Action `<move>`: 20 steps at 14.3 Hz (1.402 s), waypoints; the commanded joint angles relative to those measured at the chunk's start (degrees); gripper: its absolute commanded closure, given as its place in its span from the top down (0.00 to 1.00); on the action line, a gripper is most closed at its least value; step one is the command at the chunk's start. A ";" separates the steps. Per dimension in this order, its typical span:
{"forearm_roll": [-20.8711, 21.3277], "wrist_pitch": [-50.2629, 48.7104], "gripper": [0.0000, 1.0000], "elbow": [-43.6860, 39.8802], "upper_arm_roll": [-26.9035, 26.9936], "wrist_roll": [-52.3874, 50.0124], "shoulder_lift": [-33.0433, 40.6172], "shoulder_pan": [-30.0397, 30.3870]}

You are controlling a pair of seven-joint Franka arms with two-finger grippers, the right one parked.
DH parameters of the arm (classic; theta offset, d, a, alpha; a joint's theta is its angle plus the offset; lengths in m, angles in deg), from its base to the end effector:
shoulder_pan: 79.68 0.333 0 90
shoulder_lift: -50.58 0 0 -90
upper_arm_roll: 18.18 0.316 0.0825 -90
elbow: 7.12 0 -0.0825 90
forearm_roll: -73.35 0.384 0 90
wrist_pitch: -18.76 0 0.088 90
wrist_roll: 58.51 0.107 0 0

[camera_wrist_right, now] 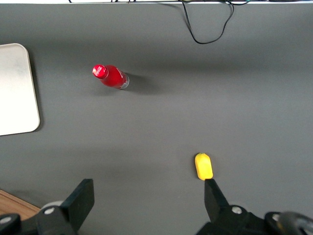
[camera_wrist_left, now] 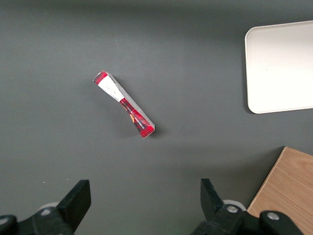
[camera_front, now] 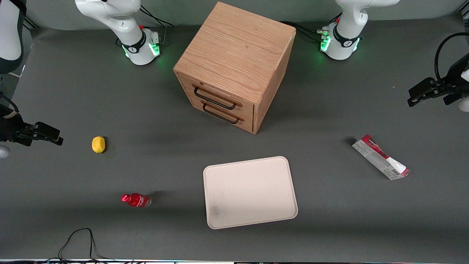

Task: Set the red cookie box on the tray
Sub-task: 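Move the left gripper over the red-and-white cookie box, then lower the open left gripper onto the cookie box's end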

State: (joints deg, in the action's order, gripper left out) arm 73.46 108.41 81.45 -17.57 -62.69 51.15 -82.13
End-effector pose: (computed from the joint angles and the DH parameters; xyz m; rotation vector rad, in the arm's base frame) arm 0.5510 -0.0175 0.6412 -3.1403 -0.0642 -0.0453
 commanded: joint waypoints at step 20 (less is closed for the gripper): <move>-0.90 3.60 1.00 -3.76 0.36 -22.87 -6.45 8.33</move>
State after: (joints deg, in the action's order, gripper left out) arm 73.15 112.32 78.94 -16.82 -81.12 44.70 -74.28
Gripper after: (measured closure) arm 0.000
